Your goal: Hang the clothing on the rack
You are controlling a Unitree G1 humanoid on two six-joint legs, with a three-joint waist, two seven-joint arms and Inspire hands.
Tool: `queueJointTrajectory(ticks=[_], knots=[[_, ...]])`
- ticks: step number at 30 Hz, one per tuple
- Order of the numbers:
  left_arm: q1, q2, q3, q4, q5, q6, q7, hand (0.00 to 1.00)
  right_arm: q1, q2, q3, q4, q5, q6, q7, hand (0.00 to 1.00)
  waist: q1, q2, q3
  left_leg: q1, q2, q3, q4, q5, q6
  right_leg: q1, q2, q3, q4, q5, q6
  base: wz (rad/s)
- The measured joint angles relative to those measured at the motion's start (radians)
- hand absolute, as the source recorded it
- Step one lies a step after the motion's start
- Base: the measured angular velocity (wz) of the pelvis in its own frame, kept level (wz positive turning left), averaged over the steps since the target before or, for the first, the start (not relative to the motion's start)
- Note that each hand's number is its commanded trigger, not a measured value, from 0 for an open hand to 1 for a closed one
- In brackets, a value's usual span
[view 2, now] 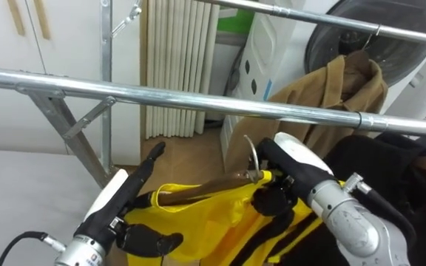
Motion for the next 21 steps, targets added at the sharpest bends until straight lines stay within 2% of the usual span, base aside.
queueJointTrajectory(ticks=[8, 12, 21], knots=[[0.0, 0.0, -0.008, -0.001, 0.0, 0.0, -0.02, 0.0, -0.001, 0.001, 0.007, 0.043, 0.052, 0.0, 0.062, 1.0, 0.019, 0.003, 0.0011, 0.003, 0.0, -0.027, 0.003, 0.0, 0.0, 0.016, -0.004, -0.014, 0.0, -0.007, 0.001, 0.09], [0.002, -0.001, -0.031, -0.001, 0.001, 0.001, -0.021, 0.0, -0.014, 0.001, 0.034, 0.151, 0.114, 0.004, 0.082, 1.0, 0.023, 0.003, 0.0012, 0.0, -0.001, -0.043, 0.009, 0.0, 0.0, 0.025, -0.01, -0.034, -0.001, -0.011, 0.002, 0.12], [0.021, -0.002, -0.047, -0.001, -0.001, 0.001, -0.021, 0.0, -0.025, 0.001, 0.037, 0.241, 0.116, 0.006, 0.094, 1.0, 0.039, 0.003, 0.0009, -0.003, -0.001, -0.045, 0.01, 0.0, 0.0, 0.025, -0.013, -0.043, 0.001, -0.015, 0.002, 0.01]])
